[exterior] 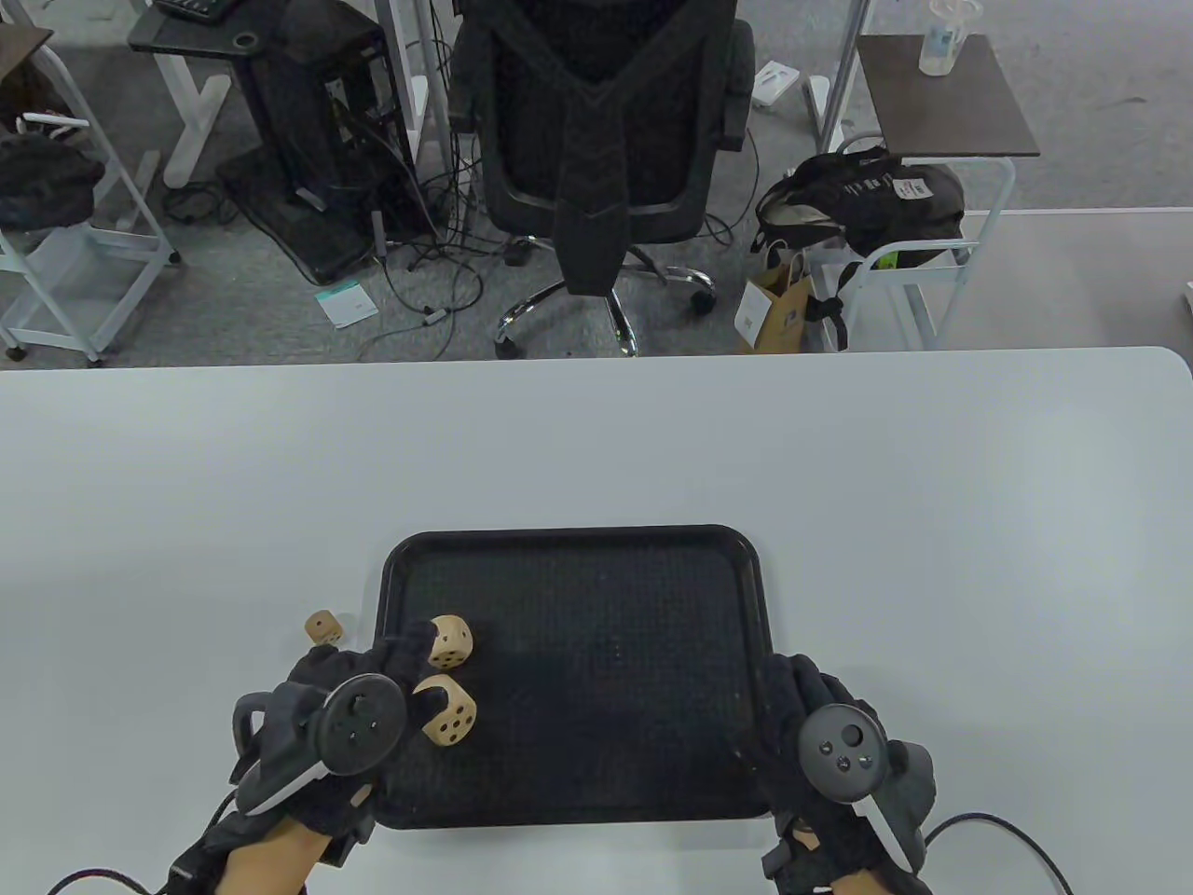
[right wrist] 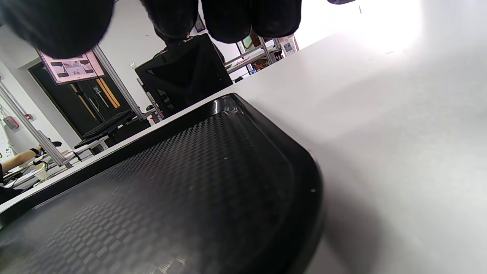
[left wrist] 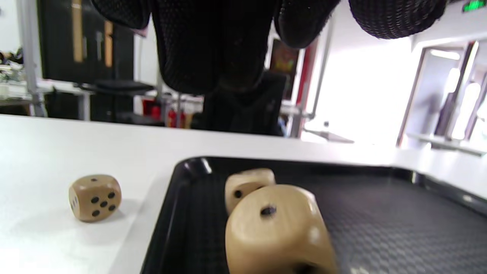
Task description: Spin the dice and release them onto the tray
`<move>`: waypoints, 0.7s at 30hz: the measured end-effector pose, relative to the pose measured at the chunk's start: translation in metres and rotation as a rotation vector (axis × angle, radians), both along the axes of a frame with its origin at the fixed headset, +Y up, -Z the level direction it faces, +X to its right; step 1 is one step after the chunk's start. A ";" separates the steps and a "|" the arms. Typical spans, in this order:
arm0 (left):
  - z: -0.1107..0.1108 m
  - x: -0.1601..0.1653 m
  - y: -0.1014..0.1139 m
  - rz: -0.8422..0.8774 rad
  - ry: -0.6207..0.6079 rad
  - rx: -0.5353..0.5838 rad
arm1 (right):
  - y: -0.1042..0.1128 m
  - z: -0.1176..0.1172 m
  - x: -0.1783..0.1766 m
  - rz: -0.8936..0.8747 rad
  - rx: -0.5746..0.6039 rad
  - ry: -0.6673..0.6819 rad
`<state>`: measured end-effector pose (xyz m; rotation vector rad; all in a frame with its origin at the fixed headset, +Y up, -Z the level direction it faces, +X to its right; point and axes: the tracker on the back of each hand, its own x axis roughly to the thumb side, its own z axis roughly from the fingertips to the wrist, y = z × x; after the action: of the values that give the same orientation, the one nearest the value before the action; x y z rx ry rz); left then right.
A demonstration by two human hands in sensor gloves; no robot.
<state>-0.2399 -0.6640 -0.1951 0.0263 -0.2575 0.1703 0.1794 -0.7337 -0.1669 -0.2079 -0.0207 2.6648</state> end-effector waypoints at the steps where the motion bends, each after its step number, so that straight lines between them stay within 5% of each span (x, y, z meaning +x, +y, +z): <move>1: 0.000 -0.005 0.001 0.013 0.009 0.011 | 0.000 0.000 0.000 0.000 0.001 0.000; 8: -0.014 -0.047 -0.008 0.111 0.106 0.011 | 0.000 0.000 0.000 -0.003 0.004 -0.004; 21: -0.064 -0.098 -0.075 0.078 0.322 -0.192 | -0.001 0.000 0.001 -0.002 0.001 -0.005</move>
<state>-0.3383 -0.7386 -0.2596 -0.1260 0.0819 0.2645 0.1800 -0.7347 -0.1674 -0.2139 -0.0237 2.6627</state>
